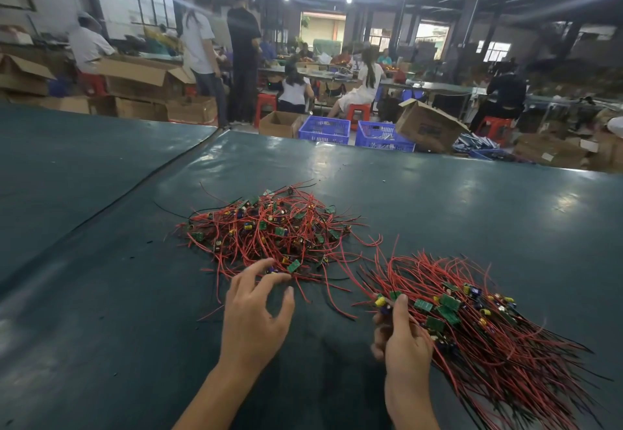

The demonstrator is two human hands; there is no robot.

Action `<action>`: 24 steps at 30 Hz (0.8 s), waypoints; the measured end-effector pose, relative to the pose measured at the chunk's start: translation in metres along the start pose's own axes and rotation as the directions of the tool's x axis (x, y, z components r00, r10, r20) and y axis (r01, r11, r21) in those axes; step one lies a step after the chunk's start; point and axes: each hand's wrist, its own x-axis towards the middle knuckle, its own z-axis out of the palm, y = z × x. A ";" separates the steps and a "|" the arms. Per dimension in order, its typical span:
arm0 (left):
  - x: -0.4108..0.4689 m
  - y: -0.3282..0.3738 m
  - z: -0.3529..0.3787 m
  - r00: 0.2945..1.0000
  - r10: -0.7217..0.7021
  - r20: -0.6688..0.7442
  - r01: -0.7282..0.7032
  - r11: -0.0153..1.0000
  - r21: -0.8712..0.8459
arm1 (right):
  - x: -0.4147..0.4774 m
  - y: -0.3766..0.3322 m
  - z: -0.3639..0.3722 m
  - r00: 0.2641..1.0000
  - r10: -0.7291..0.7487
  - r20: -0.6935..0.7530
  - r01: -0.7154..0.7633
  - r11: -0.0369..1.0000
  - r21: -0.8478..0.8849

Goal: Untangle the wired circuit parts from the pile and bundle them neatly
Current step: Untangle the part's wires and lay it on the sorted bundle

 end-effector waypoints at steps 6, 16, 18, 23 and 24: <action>0.000 -0.024 0.004 0.938 -0.273 0.214 0.201 0.931 0.306 | 0.004 -0.010 -0.006 0.987 0.155 -0.053 -0.148 0.982 0.118; 0.000 -0.019 0.005 0.966 -0.216 0.140 0.171 0.945 0.280 | 0.005 -0.018 -0.014 0.966 0.248 0.074 -0.256 0.876 0.409; 0.000 -0.017 0.005 0.972 -0.210 0.108 0.183 0.958 0.221 | 0.006 -0.017 -0.015 0.964 0.259 0.061 -0.260 0.870 0.420; -0.001 -0.017 0.003 0.973 -0.181 0.145 0.157 0.975 0.160 | 0.011 -0.017 -0.017 0.966 0.255 0.032 -0.247 0.887 0.390; -0.002 -0.017 0.003 0.978 -0.157 0.139 0.135 0.978 0.157 | 0.011 -0.016 -0.017 0.968 0.250 0.036 -0.245 0.898 0.366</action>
